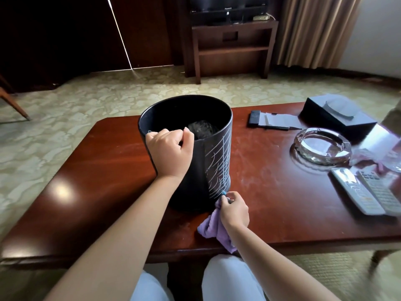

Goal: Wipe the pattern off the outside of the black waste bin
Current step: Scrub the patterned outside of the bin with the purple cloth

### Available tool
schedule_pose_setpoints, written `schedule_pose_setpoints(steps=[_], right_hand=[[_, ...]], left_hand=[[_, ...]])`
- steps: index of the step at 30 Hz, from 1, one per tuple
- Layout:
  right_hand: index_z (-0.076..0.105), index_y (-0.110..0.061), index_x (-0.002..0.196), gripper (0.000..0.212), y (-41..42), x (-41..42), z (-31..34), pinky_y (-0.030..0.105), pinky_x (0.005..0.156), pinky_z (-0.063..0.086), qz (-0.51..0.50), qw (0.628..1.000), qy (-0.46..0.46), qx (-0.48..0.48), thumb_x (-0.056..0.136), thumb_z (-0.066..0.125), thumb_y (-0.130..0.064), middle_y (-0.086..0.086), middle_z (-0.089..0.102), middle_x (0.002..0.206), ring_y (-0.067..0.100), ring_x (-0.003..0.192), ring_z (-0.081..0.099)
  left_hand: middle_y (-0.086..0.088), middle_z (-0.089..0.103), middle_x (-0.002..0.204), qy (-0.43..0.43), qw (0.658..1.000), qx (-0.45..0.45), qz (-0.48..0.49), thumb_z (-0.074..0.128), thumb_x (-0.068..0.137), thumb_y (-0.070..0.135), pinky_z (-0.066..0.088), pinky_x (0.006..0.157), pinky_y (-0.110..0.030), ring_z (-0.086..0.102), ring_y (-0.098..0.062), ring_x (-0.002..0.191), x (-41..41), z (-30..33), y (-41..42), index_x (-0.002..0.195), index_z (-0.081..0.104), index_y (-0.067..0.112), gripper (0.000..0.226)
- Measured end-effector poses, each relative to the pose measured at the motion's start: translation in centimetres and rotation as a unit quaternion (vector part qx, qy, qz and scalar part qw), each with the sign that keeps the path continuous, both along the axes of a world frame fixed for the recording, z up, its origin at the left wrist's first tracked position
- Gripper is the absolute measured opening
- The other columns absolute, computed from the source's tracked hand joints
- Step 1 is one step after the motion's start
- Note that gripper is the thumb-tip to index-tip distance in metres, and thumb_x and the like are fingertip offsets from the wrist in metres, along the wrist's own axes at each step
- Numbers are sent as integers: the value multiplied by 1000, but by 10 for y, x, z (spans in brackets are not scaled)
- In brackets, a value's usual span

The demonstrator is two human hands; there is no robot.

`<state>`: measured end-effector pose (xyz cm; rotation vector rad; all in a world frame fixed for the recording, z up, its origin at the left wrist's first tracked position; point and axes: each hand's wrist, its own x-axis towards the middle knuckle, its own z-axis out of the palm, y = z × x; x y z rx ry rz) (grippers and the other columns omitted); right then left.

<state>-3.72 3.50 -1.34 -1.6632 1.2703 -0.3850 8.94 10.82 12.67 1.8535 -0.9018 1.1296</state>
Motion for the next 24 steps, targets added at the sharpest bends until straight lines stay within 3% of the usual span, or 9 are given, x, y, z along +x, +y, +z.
schedule_pose_setpoints(steps=[4,7,13,19,24], right_hand=[[55,-22,84,13,15,-3,-2,27,63,38,25,999,-2,-26,90,50,-33,-8,63,80,20,75,56],[54,-25,81,12,23,-6,-7,27,64,39,64,997,-8,-37,88,52,-34,-9,66,82,19,79,60],[56,-22,83,13,14,2,1,27,64,37,-38,999,-30,15,90,52,-34,-6,65,83,20,78,57],[54,-21,75,13,21,-7,-9,27,61,43,110,992,-55,-39,84,59,-29,-7,66,72,14,73,60],[58,-24,76,10,23,-1,-6,25,64,42,36,997,-70,17,85,59,-30,-11,68,77,12,77,62]], left_hand=[[6,18,45,-14,1000,2,15,50,84,18,26,58,-36,33,-25,40,1,-1,-2,50,22,22,44],[4,22,44,-29,999,15,25,50,85,18,26,59,-36,37,-26,41,1,-2,-1,51,24,22,43],[-3,34,39,-39,998,24,31,50,86,18,27,58,-36,39,-26,42,-1,-1,0,52,25,23,42],[-3,36,40,-48,998,17,41,51,85,17,27,58,-36,40,-26,43,2,-3,0,48,30,19,43],[-2,36,40,-48,998,26,40,50,86,18,28,59,-36,41,-26,44,0,-2,1,49,29,20,43]])
